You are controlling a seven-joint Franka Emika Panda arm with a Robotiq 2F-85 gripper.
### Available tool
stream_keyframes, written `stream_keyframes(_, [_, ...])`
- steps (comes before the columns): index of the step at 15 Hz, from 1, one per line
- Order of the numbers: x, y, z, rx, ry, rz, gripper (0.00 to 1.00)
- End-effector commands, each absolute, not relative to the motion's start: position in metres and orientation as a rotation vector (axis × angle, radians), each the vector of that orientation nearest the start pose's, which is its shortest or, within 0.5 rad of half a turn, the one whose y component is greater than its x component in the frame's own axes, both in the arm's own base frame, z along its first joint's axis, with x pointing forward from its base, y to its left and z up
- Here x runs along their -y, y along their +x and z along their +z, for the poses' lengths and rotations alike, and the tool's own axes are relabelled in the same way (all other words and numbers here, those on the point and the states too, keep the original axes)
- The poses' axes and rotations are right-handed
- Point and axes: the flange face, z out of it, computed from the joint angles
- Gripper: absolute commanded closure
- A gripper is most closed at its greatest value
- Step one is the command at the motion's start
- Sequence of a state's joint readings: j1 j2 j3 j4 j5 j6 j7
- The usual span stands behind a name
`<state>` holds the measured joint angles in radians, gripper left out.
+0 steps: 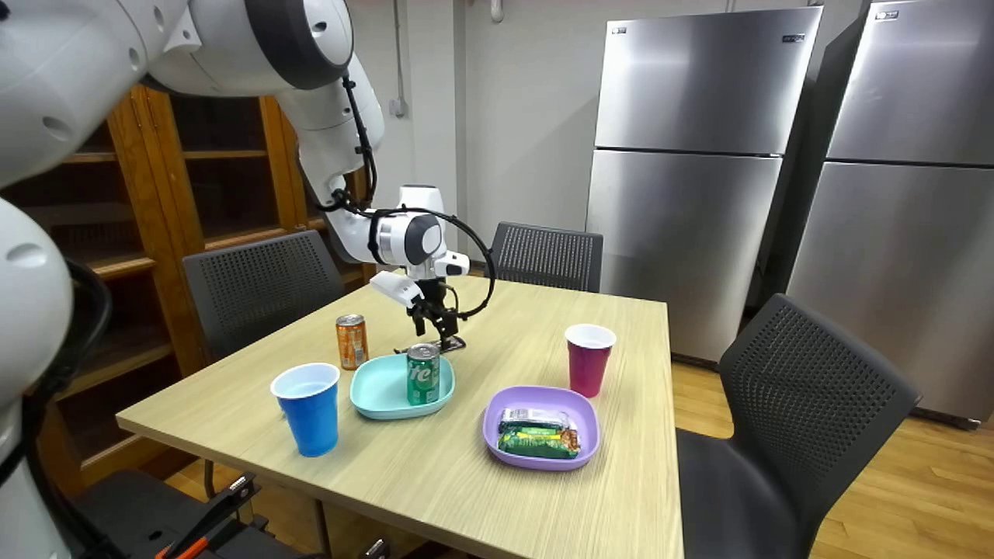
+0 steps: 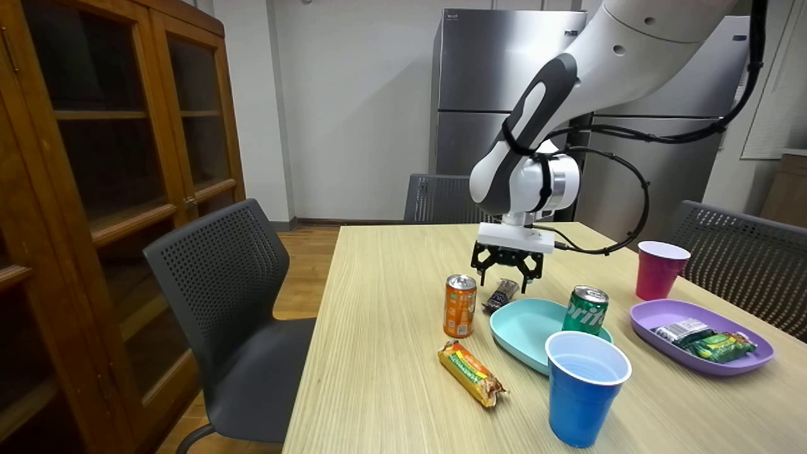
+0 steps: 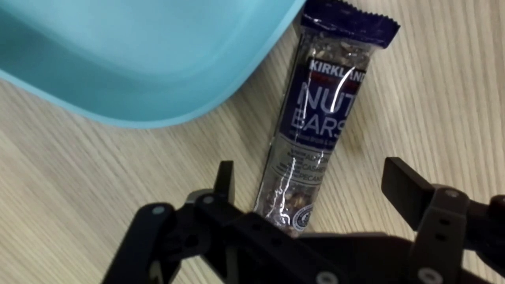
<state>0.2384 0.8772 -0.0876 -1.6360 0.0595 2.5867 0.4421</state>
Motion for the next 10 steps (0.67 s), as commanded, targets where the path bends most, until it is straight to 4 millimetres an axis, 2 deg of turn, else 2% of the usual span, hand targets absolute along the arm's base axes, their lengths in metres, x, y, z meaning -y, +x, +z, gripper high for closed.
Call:
stream_keyframes(1, [-0.1111, 0.6829, 0.1144, -0.505, -3.099, -0.106, 0.32])
stream_keyframes(2, [-0.1110, 0.6832, 0.1146, -0.506, -3.098, -0.106, 0.33])
stream_keyframes(3, [-0.1109, 0.6834, 0.1146, -0.507, -3.098, -0.107, 0.40])
stream_keyframes(10, [-0.1106, 0.6828, 0.1112, -0.509, -3.100, -0.104, 0.94])
